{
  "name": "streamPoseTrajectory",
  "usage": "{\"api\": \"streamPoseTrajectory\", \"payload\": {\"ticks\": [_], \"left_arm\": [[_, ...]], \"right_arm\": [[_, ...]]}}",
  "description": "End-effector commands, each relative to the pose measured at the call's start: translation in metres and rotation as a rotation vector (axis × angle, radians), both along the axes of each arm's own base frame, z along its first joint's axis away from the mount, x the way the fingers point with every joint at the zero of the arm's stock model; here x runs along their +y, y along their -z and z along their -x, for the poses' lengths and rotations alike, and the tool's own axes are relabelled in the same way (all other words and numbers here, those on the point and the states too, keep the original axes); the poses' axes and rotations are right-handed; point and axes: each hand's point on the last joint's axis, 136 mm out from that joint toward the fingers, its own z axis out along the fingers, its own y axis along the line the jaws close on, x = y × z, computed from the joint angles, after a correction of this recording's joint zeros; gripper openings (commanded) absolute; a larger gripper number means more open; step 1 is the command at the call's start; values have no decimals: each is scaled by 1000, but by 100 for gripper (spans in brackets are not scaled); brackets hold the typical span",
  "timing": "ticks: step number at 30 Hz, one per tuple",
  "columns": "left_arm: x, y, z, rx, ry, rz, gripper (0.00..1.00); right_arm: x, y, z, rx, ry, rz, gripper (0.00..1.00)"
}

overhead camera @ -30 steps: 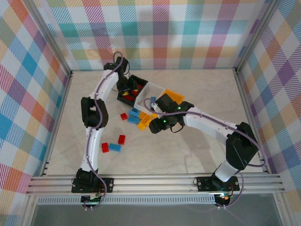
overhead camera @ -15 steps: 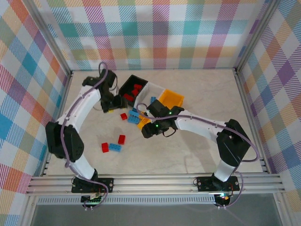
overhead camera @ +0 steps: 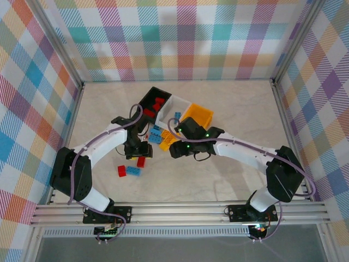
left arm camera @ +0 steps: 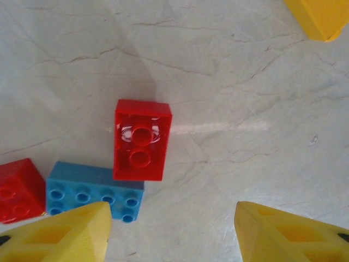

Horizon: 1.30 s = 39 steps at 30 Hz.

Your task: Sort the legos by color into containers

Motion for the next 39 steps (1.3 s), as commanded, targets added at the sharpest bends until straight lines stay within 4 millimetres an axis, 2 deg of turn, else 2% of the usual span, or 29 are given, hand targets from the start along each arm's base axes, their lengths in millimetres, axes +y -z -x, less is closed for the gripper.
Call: {"api": "streamPoseTrajectory", "payload": {"ticks": [1, 10, 17, 20, 24, 27, 31, 34, 37, 39], "left_arm": [[-6, 18, -6, 4, -10, 2, 59], [6, 45, -6, 30, 15, -85, 57], [9, 62, -4, 59, 18, -108, 55], [9, 68, -2, 71, 23, -112, 51], [9, 69, -3, 76, 26, -110, 38], [6, 66, -6, 75, 28, -102, 29], [-2, 49, -23, 45, 34, -77, 21], [-10, 30, -45, 14, 33, -45, 20], [-16, 8, -75, -26, 26, -19, 20], [-21, -12, -103, -73, 18, 7, 20]], "right_arm": [[-6, -8, -1, -18, 41, -22, 64], [-18, -5, 4, -23, 64, -14, 65], [-17, -4, 4, -21, 61, -11, 65], [-15, -5, 2, -23, 55, -7, 65], [-14, -5, 0, -27, 51, 0, 65], [-13, -5, -1, -27, 49, 1, 65], [-12, -7, -2, -31, 50, 6, 65], [-15, -10, -3, -39, 49, 13, 65], [-20, -16, -5, -58, 50, 23, 65], [-26, -20, -6, -69, 57, 28, 65]]}}
